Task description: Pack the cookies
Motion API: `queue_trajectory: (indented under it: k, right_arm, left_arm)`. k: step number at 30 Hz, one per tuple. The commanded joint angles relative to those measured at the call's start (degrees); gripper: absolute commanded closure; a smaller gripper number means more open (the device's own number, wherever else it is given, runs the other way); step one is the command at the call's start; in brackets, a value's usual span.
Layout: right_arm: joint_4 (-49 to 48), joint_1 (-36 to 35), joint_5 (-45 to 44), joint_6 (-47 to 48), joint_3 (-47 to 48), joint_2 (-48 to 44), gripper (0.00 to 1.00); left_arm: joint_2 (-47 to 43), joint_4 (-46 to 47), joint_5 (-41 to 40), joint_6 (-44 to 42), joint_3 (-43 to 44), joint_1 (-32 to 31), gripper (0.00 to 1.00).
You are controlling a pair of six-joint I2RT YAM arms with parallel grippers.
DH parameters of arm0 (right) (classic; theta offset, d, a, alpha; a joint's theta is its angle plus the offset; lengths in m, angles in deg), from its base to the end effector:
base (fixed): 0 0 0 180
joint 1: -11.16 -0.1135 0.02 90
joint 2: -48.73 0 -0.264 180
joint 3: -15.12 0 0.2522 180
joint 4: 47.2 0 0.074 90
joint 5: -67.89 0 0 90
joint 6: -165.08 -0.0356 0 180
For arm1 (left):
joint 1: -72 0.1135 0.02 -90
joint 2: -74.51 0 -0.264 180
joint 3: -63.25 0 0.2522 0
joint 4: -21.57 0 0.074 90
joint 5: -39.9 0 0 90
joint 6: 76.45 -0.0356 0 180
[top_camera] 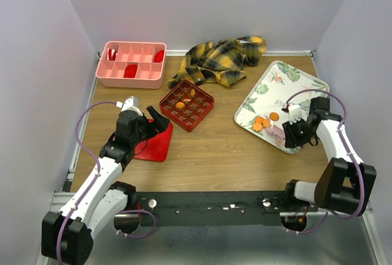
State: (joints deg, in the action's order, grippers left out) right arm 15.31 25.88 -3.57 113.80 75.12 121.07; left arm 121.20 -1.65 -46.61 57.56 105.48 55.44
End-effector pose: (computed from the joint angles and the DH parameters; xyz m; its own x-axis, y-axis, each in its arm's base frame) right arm 0.2103 -0.0435 0.2072 -0.8288 -0.3954 -0.3959 -0.4587 0.8853 0.0760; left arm 0.1790 -0.0555 0.2351 -0.5538 -0.5588 -0.6173 -0.0676 0.7690 -0.6356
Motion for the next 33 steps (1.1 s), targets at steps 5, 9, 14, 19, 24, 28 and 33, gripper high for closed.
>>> queue_trajectory:
  k: [5, 9, 14, 19, 24, 28, 33]
  right_arm:
    - [-3.7, 0.4, 0.2, 0.6, 2.5, 4.4, 0.55]
    - [-4.5, 0.2, 0.7, 0.0, 3.6, 6.0, 0.55]
    - [-4.9, -0.4, 1.1, 0.0, 4.9, 7.0, 0.54]
    - [-5.7, -1.8, 0.9, -0.3, 5.2, 7.8, 0.54]
    - [-6.6, -2.7, 0.1, -0.3, 5.8, 8.6, 0.53]
    - [-6.7, -3.4, -0.2, -0.3, 6.7, 9.6, 0.53]
    - [-6.9, -4.0, -0.6, -0.1, 7.4, 10.1, 0.53]
  left_arm:
    - [-0.8, 0.8, 0.5, 0.2, -0.6, 0.3, 0.01]
    - [-0.5, 0.7, 0.4, 0.2, -0.3, 0.3, 0.01]
    - [0.0, 0.6, 0.3, 0.1, -0.2, 0.3, 0.01]
    - [0.7, 1.0, 0.5, 0.1, 0.1, 0.3, 0.01]
    - [0.7, 0.9, 0.4, 0.0, 0.2, 0.3, 0.01]
    - [0.9, 0.9, 0.4, 0.0, 0.3, 0.3, 0.01]
    - [0.7, 0.8, 0.3, 0.1, 0.2, 0.3, 0.01]
